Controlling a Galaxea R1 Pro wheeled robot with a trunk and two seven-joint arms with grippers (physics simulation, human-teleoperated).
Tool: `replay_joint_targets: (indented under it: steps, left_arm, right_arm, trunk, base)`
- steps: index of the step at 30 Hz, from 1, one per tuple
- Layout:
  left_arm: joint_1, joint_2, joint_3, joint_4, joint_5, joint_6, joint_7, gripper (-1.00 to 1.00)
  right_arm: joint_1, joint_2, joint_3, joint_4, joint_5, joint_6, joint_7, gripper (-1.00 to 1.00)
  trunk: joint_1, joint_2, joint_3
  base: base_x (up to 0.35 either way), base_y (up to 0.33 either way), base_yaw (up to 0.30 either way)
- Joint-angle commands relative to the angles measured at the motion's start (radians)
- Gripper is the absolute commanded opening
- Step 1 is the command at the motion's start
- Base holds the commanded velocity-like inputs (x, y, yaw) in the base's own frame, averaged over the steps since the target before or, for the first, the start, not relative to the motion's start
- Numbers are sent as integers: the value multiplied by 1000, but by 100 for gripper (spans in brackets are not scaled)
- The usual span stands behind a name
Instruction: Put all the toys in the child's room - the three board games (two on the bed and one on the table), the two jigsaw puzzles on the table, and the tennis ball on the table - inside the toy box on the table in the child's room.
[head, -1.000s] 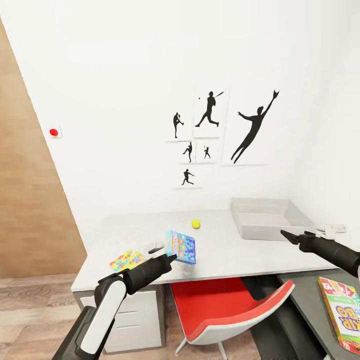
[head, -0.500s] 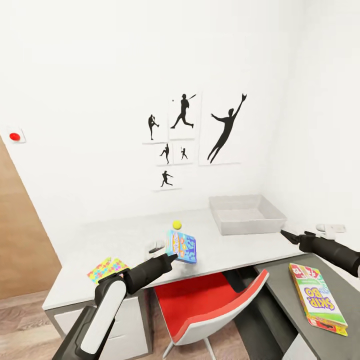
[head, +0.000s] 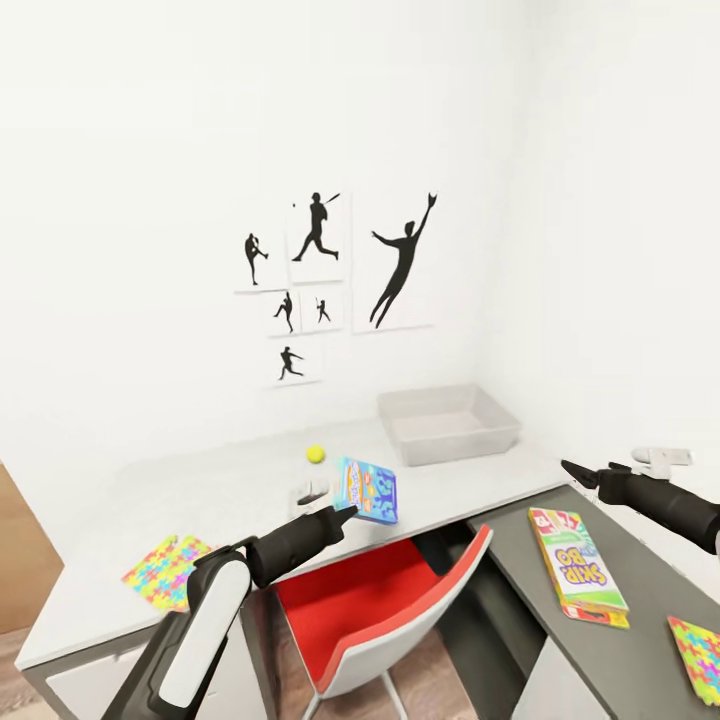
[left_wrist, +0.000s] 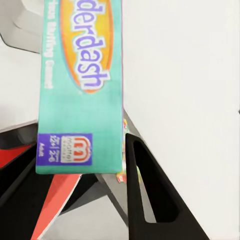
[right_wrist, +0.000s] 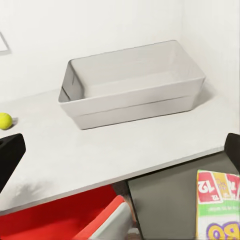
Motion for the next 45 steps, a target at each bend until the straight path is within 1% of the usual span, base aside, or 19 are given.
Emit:
replay_joint_targets:
  steps: [1, 6, 14, 21, 23, 28, 34, 45]
  left_arm:
    - [-1, 0, 2, 0, 2, 5, -4, -100]
    - [0, 0, 4, 1, 0, 4, -7, -100]
    - [0, 1, 6, 3, 5, 8, -10, -100]
    - [2, 1, 9, 4, 7, 13, -10, -100]
    - [2, 1, 13, 4, 7, 13, -10, -100]
    - [4, 0, 37, 4, 9, 16, -9, -100]
    - [8, 0, 51, 5, 9, 17, -9, -100]
    - [10, 0, 55, 6, 8, 17, -8, -100]
  right_arm:
    - [-1, 0, -1, 0, -6, 8, 1, 100]
    - [-1, 0, -1, 0, -6, 9, 3, 100]
    - [-1, 4, 1, 0, -6, 10, 4, 100]
    - [-1, 4, 5, 0, -6, 14, 5, 100]
    - [-1, 4, 6, 0, -6, 15, 5, 100]
    - [-1, 3, 4, 0, -6, 18, 5, 100]
    - [-1, 2, -1, 0, -6, 23, 5, 100]
    - [-1, 2, -2, 0, -6, 24, 5, 100]
  trunk:
    - [1, -2, -1]
    - [1, -2, 1]
    - [1, -2, 2]
    - [1, -2, -2]
    - [1, -2, -4]
    - [1, -2, -11]
    - [1, -2, -17]
    - [1, -2, -20]
  base:
    - [0, 0, -268]
    - [0, 0, -168]
    - [0, 0, -49]
    - [0, 0, -63]
    - [0, 0, -107]
    - [0, 0, -131]
    - [0, 0, -194]
    - [0, 0, -261]
